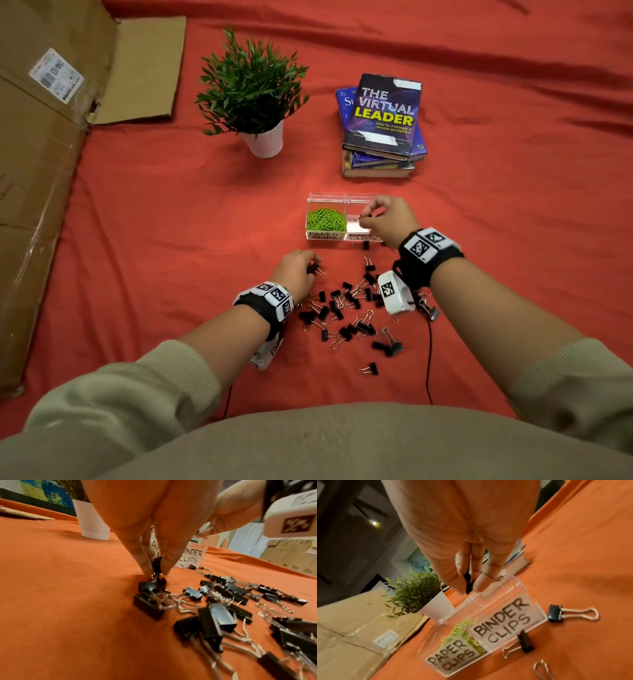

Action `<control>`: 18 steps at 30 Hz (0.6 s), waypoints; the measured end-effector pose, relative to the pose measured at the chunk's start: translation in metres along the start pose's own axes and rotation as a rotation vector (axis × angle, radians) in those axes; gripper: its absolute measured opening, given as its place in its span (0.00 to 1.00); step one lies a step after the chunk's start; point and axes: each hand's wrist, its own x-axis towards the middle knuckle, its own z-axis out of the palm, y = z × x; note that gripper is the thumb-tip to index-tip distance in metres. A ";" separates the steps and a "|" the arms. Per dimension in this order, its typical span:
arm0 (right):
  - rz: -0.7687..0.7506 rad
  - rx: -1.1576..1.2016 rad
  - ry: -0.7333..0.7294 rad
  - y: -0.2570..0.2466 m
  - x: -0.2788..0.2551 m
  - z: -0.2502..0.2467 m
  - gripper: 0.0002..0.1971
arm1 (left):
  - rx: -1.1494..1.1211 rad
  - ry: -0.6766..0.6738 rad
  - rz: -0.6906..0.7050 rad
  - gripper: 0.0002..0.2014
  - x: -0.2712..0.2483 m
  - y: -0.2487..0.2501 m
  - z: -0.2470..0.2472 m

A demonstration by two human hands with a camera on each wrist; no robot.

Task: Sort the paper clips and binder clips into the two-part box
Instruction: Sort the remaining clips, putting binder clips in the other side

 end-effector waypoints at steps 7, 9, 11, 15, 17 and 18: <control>0.002 0.046 0.123 0.009 0.011 -0.015 0.05 | -0.116 0.004 0.079 0.17 0.006 0.030 -0.005; 0.047 -0.008 0.218 0.024 0.013 -0.021 0.05 | -0.165 0.015 0.099 0.17 0.013 0.043 -0.011; 0.130 -0.127 0.199 0.043 0.012 -0.021 0.10 | -0.181 0.032 0.127 0.17 0.026 0.058 -0.019; 0.123 -0.397 -0.025 0.068 0.003 -0.004 0.17 | -0.131 0.061 0.158 0.18 0.062 0.085 -0.030; 0.107 -0.428 -0.014 0.072 -0.003 0.003 0.18 | -0.059 0.079 0.181 0.18 0.078 0.096 -0.030; 0.096 -0.442 0.002 0.074 -0.006 0.005 0.16 | -0.027 0.080 0.184 0.18 0.085 0.100 -0.029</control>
